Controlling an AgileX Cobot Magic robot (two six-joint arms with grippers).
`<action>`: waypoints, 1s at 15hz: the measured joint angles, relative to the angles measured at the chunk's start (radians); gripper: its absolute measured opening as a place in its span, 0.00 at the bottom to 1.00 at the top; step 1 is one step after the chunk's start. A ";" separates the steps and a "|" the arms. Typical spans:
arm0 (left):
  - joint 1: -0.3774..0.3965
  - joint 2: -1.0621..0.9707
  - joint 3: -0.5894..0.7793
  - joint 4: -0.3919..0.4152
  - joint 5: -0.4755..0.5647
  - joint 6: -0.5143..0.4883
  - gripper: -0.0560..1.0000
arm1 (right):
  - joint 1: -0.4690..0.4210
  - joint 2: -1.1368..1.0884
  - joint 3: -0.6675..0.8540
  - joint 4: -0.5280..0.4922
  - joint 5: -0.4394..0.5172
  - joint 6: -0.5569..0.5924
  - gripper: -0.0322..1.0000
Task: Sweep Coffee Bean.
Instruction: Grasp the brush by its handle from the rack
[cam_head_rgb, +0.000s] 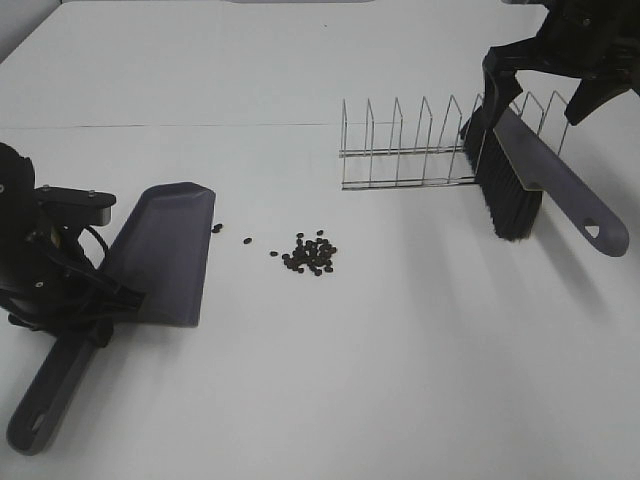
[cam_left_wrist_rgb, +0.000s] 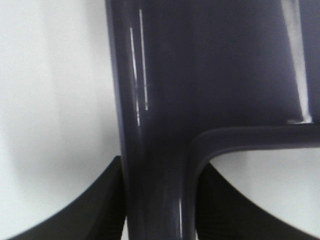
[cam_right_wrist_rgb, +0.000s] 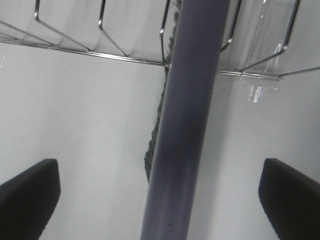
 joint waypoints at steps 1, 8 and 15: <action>0.000 0.000 0.000 0.000 0.000 0.000 0.36 | -0.009 0.011 -0.007 0.000 0.001 0.000 0.96; 0.000 0.000 0.000 0.000 0.000 0.000 0.36 | -0.014 0.161 -0.012 0.001 0.004 -0.022 0.95; 0.000 0.000 0.000 0.000 0.000 0.000 0.36 | -0.014 0.167 -0.012 0.035 0.004 -0.023 0.95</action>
